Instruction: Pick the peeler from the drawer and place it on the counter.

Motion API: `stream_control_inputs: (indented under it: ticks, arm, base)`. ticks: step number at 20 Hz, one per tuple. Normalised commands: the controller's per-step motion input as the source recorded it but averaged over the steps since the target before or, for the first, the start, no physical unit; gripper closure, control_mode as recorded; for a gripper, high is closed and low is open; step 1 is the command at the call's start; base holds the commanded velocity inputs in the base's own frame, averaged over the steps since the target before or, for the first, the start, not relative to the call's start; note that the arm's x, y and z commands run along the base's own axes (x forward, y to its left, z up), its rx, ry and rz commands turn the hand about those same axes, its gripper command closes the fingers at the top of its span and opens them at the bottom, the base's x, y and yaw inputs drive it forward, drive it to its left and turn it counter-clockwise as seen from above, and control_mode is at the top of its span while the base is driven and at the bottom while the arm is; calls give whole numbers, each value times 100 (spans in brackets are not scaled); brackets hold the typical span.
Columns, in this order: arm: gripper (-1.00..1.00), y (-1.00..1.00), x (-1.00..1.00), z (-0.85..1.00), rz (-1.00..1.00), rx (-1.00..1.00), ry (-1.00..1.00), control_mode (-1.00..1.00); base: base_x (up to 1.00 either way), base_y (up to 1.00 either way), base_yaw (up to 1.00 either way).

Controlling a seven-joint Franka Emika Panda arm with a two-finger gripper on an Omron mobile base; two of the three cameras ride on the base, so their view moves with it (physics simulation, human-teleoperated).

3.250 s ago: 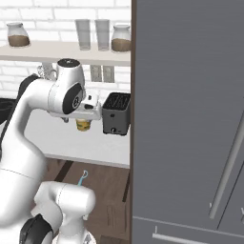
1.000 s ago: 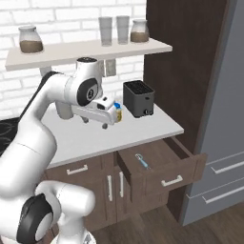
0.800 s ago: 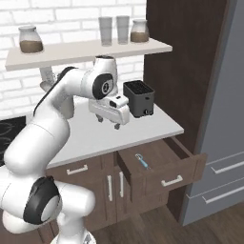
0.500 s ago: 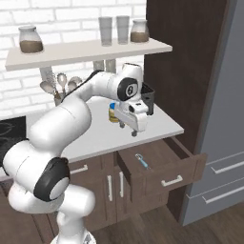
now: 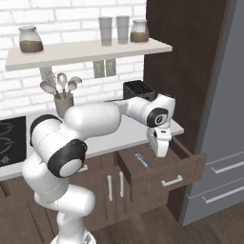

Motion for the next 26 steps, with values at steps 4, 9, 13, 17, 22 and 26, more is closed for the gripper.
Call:
stream_control_inputs:
  ticks: [4,9,13,17,22,26]
  arm:
    - [-100,-34,34,-71,0,-6,-14,-100]
    - [-100,0,52,-32,8,-1,-3,-100]
    - [-100,-16,23,-52,16,-2,0,-100]
    - [-100,-27,2,-53,18,-7,0,-100]
    - [-100,-22,16,-28,14,-1,-2,-100]
    - [-100,0,35,-31,11,0,-5,-100]
  base:
    - [0,0,0]
    - [0,0,0]
    - [0,0,0]
    - [0,0,0]
    - [0,0,0]
    - [0,0,0]
